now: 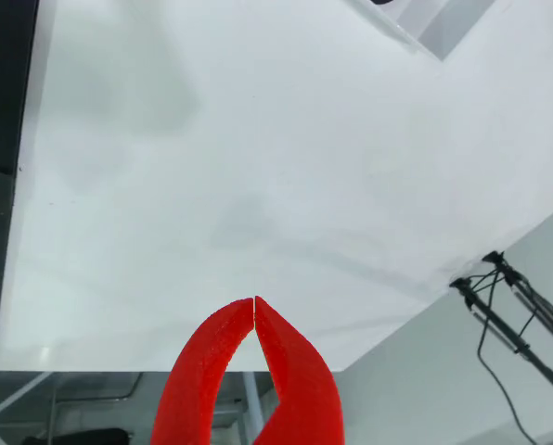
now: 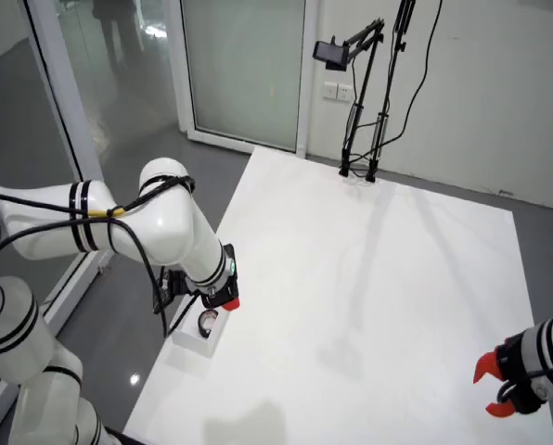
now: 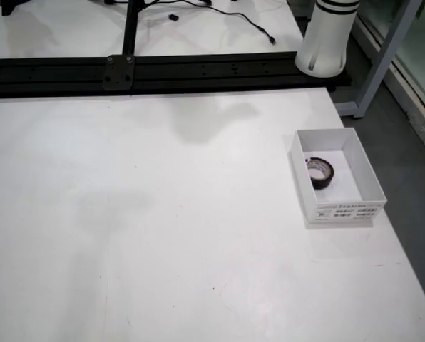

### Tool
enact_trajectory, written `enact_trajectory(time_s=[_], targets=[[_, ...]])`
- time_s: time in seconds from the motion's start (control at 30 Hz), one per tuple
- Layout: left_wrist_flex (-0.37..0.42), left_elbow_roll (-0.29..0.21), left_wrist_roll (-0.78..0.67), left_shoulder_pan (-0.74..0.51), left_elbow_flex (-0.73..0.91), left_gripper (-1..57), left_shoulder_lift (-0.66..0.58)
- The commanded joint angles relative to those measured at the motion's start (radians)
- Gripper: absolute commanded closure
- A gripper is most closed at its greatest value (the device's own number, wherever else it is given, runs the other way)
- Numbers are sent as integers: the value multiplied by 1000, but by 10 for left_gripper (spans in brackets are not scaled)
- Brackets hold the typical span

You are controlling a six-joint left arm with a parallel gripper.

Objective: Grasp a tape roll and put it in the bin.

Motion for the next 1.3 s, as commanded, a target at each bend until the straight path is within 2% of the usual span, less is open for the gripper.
enact_trajectory(time_s=[0.03, 0.3, 0.9, 1.3], targets=[[0, 8, 0, -130, 0, 569, 3], [0, 7, 0, -130, 0, 569, 3], [0, 10, 0, 43, -1, 569, 2], [0, 10, 0, -15, -1, 569, 2]])
